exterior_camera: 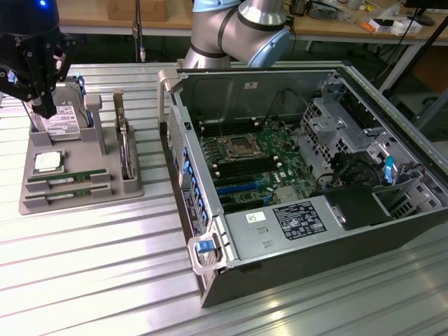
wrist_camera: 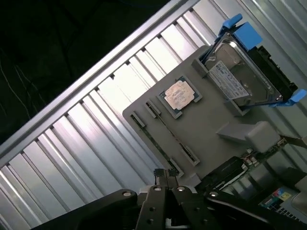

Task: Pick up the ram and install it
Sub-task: 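Pick up the ram and move it above insertion slot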

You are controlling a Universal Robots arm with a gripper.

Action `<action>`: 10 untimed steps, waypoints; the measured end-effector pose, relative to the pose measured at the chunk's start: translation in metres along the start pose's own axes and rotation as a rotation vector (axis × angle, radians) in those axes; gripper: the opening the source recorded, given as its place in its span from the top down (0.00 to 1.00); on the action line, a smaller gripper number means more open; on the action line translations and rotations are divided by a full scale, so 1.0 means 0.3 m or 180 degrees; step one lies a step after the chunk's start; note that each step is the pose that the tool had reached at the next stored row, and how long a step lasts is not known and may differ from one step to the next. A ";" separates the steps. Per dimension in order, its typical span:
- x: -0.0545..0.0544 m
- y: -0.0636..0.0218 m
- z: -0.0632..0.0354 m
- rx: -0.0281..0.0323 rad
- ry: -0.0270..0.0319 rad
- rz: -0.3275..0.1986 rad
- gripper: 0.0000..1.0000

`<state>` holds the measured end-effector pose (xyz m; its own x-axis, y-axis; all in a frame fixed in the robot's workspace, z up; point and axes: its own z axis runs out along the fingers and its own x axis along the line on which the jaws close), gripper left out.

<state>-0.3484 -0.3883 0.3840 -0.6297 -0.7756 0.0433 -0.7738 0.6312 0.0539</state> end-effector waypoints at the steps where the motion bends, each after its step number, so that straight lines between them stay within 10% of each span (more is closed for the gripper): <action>1: 0.000 0.000 0.000 0.0046 -0.0017 -0.0023 0.89; 7: 0.000 0.000 0.000 0.0171 -0.0053 -0.0226 0.89; 10: 0.000 0.000 0.001 0.0212 -0.0024 -0.0375 0.89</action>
<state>-0.3484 -0.3884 0.3838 -0.5344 -0.8446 0.0330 -0.8451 0.5345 -0.0081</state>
